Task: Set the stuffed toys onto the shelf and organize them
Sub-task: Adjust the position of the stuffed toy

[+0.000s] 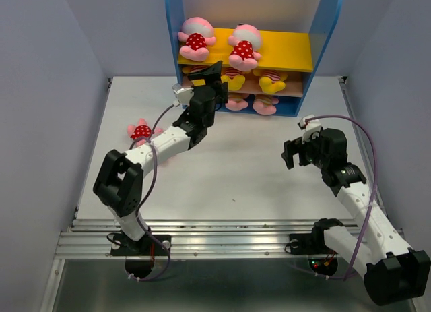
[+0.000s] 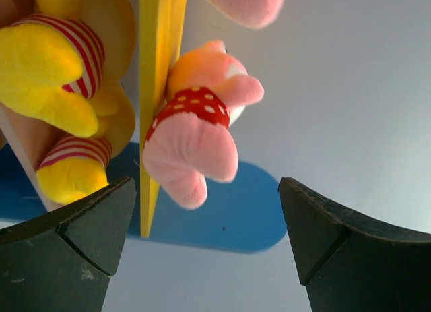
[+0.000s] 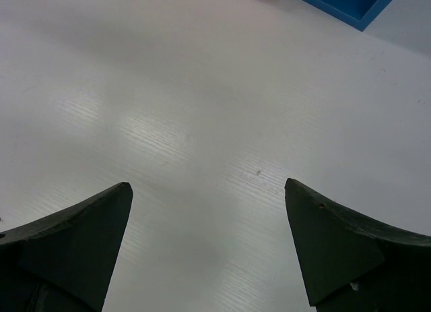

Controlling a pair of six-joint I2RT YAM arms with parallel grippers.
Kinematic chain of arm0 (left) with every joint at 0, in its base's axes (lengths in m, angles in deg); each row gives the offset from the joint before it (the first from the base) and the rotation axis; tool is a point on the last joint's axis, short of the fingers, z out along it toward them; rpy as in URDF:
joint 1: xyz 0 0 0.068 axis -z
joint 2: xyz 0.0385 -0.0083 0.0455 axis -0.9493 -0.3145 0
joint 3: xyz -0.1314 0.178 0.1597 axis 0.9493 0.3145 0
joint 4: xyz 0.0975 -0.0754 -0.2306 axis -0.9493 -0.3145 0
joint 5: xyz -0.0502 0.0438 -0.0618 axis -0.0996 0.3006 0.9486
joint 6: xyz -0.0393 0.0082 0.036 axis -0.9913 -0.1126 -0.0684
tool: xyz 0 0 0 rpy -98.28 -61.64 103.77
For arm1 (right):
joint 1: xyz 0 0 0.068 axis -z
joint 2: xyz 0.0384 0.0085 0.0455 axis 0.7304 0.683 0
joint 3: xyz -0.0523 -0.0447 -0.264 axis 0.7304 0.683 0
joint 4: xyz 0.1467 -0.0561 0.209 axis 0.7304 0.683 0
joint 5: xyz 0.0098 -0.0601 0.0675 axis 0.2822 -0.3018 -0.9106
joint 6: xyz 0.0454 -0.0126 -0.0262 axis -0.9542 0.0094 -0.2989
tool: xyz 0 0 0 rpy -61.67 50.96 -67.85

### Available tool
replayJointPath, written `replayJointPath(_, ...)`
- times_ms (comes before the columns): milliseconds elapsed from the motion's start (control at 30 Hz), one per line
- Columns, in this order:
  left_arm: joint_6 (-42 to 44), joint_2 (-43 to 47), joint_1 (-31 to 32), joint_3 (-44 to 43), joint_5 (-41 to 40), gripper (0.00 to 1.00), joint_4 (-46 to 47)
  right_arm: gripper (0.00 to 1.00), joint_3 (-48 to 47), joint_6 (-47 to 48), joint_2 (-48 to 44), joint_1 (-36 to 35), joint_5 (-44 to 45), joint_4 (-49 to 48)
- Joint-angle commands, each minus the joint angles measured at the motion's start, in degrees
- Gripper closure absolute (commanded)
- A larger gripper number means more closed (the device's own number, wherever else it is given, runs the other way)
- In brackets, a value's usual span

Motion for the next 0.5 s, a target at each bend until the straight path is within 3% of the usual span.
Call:
replayJointPath(0, 11.1, 8.9, -0.1, 5.0, 7.3, 0.01, 5.3, 0.0, 0.0, 2.1, -0.9, 0.4, -1.3, -2.3)
replayJointPath(133, 25.5, 21.2, -2.3, 15.7, 15.8, 0.01, 9.6, 0.0, -0.5, 5.6, -1.3, 0.4, -8.1, 0.3)
replayJointPath(233, 43.4, 31.4, -5.9, 22.9, 24.4, 0.01, 10.6, 0.0, -1.1, 10.9, -1.4, 0.4, -16.7, 2.8)
replayJointPath(267, 48.9, 33.9, -10.4, 24.0, 28.8, 0.01, 9.5, 0.0, -1.4, 12.8, -1.3, 0.4, -19.9, 3.6)
replayJointPath(333, 65.0, 39.8, -16.6, 23.3, 42.6, 0.01, 2.1, 0.0, -2.8, 20.7, -0.4, 0.4, -26.4, 5.9)
replayJointPath(367, 70.5, 41.2, -19.3, 21.8, 45.7, 0.01, -2.9, 0.0, -3.8, 22.3, 0.1, 0.4, -27.5, 6.0)
replayJointPath(400, 76.2, 42.3, -23.8, 19.8, 47.6, 0.01, -14.9, 0.0, -5.0, 23.8, 0.7, 0.4, -28.3, 6.0)
replayJointPath(433, 88.2, 43.3, -24.8, 14.9, 47.4, 0.01, -21.9, 0.0, -8.1, 26.5, 2.6, 0.4, -29.3, 5.9)
replayJointPath(467, 93.3, 43.7, -25.0, 12.8, 41.9, 0.01, -27.6, 0.0, -10.1, 27.3, 4.0, 0.4, -31.0, 5.5)
